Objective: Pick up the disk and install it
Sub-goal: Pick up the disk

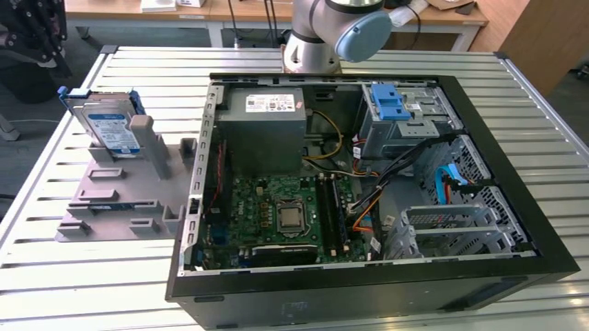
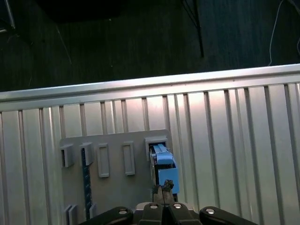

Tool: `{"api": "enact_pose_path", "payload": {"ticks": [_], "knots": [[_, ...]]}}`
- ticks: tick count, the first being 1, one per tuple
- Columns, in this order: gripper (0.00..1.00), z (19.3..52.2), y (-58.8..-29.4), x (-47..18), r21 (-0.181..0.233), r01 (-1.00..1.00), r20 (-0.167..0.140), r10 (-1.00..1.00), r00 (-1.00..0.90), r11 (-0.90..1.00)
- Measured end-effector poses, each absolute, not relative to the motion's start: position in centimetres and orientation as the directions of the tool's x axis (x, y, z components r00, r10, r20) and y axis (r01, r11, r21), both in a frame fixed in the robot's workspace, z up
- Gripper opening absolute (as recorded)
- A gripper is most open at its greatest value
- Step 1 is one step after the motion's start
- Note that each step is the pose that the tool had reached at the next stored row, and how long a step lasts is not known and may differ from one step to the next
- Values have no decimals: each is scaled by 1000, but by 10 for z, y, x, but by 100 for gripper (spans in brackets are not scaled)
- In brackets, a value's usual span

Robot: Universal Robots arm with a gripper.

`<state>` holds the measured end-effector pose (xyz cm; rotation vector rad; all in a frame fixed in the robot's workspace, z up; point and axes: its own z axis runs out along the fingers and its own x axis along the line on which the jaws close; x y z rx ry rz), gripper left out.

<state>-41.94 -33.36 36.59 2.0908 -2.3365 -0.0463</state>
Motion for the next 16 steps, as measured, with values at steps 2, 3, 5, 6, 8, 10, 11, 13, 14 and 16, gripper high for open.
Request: {"api": "enact_pose_path", "payload": {"ticks": [2,3,5,6,8,10,11,13,14,16], "knots": [[11,366,-334,-419,26,-994,-15,-994,-110,110],[11,366,-334,-419,26,-994,-15,-994,-110,110],[17,366,-334,-419,26,-994,-15,-994,-110,109],[23,366,-334,-420,26,-994,-15,-994,-110,109],[29,365,-334,-420,25,-994,-15,-995,-103,103],[35,365,-334,-419,25,-996,-16,-996,-82,82],[41,364,-334,-419,25,-997,-16,-998,-67,67],[47,362,-334,-420,25,-999,-15,-999,-38,37],[53,361,-334,-419,25,-999,-15,-1000,-25,25],[59,359,-334,-420,25,-1000,-15,-1000,-16,15]]}}
